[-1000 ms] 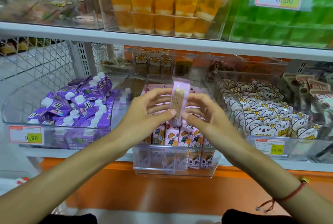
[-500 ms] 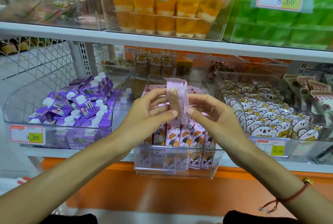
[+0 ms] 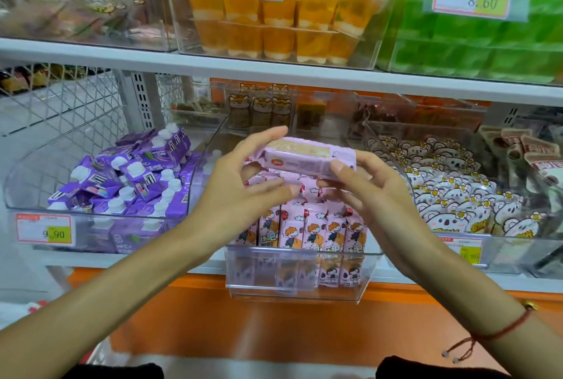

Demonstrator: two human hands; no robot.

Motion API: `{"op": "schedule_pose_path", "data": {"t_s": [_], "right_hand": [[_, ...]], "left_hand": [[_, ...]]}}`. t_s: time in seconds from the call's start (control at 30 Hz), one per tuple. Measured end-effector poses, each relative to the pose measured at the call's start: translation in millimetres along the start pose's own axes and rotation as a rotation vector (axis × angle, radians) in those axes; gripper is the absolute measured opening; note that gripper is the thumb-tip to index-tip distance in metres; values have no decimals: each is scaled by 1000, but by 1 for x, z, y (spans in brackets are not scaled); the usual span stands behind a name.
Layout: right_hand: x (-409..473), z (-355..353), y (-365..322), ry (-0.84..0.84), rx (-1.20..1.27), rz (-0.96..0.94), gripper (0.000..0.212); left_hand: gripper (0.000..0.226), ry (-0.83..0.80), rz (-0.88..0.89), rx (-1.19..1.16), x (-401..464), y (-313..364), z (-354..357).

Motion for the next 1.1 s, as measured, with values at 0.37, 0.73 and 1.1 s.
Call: {"op": "schedule_pose_path", "data": {"t_s": [0.37,0.73,1.1], "right_hand": [[-1,-23,-22,246,-499,-238,29],[16,42,28,-204,-1563,-289,48],[7,38,24,-235,-1329,-272,41]], "left_hand": [[31,218,205,189,9,19,-26],[33,118,59,498,61,-11,-10],[23,-270,-32,812,100,-26,33]]}}
Point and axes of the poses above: each hand's wrist, its own x-axis towards the middle knuckle, its own z-axis out of the palm, y = z × x, the point moved 10 cm from there along x, towards the middle knuckle, and after that the axes turned 3 degrees about -x, right-handed, at the moved point
